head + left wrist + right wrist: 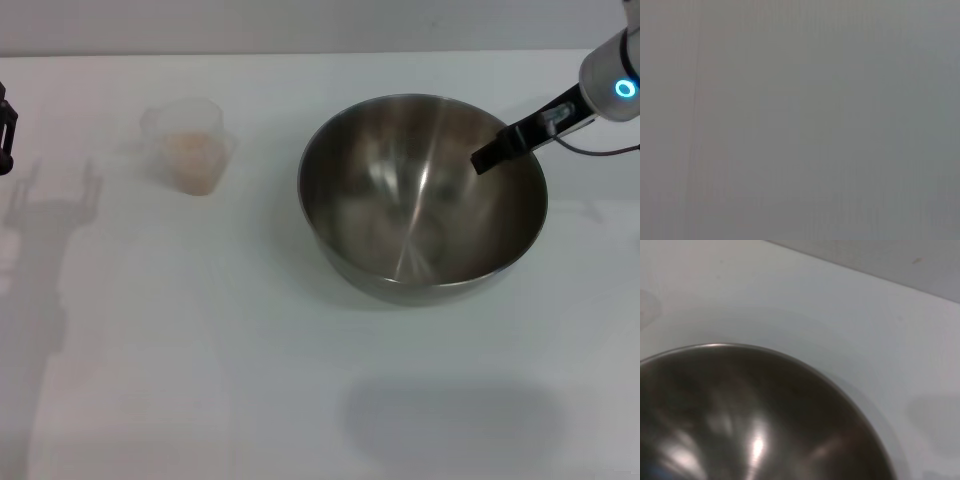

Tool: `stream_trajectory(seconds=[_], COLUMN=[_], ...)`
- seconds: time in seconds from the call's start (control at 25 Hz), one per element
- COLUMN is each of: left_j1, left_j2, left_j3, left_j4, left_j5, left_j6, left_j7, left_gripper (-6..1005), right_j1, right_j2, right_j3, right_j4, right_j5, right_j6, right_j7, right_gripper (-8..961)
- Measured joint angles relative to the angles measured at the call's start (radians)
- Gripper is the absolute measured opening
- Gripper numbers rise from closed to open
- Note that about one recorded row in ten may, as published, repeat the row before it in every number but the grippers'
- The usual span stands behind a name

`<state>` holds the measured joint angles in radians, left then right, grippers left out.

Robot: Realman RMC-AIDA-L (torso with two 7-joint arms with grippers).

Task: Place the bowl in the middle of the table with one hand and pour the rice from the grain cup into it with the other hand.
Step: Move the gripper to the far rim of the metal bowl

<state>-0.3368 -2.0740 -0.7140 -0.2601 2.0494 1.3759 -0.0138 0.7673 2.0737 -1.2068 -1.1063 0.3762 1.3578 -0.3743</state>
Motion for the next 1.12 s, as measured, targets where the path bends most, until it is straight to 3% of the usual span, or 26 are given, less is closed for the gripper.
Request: stream_trajectory(seconds=[0.52,0.96,1.12], left_j1=[0.006,0.013,0.013], left_j2=[-0.001,0.0,0.0], left_j3=[0.001,0.0,-0.002], left_j4=[-0.001,-0.007,-0.008], left_j5=[0.001,0.001,0.001], left_j6=[0.009,0.011,0.011], left_j7=[-0.006,-0.008,-0.008], left_gripper=[652,652,652], right_j1=[-0.003,-0.005,-0.001], right_j2=[0.0,-0.001,-0.001], right_j3=[-0.012,-0.011,-0.01], right_j4=[0.052,0.053,0.043], right_j5=[0.028,0.033,0.034], right_j6=[-0.032,-0.045,-0.045], right_j7=[-0.031,-0.047,-0.048], right_gripper=[565,123,61])
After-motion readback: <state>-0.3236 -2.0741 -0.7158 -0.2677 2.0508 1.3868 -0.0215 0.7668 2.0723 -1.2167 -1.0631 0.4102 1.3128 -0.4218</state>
